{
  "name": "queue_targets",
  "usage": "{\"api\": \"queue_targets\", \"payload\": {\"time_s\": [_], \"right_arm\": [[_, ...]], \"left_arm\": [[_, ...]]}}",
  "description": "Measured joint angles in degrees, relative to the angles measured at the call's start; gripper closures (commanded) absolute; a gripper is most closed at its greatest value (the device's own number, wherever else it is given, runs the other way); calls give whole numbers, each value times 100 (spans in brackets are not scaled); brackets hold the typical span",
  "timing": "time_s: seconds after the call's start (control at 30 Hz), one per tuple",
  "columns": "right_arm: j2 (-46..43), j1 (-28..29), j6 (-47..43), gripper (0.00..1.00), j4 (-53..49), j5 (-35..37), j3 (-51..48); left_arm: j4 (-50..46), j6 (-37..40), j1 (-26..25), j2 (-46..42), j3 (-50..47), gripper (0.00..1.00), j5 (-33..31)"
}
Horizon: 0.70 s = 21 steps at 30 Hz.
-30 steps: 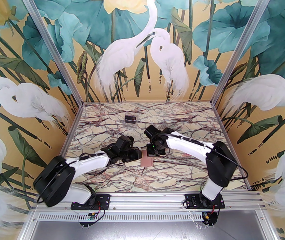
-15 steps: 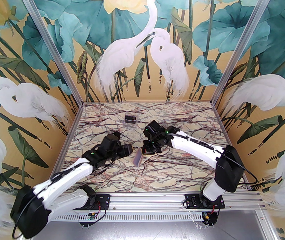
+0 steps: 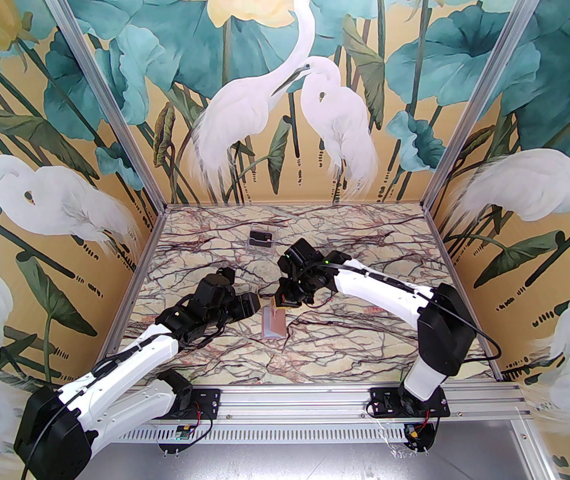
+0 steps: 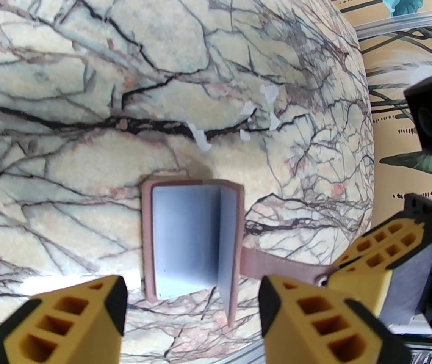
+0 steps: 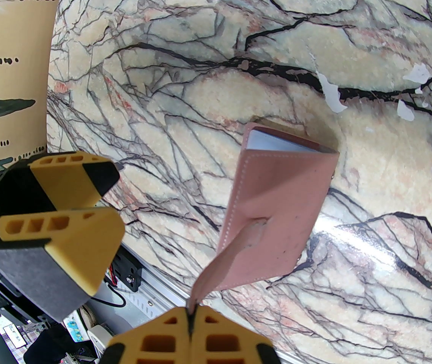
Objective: Put the credit cards into the card holder
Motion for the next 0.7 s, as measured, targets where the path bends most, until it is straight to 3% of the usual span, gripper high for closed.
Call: {"api": "queue_targets", "payload": {"time_s": [0.13, 0.23, 0.57, 0.7], "right_arm": [[-2, -2, -39, 100, 20, 125, -94], [-4, -31, -72, 100, 9, 247, -247], [-236, -380, -295, 100, -271, 750, -693], [-249, -483, -402, 100, -317, 859, -780]], "left_arm": [[306, -81, 0, 260, -101, 62, 328], [450, -107, 0, 446, -122, 64, 472], [879, -107, -2, 673, -122, 58, 798], [1088, -111, -11, 896, -120, 60, 1001]]}}
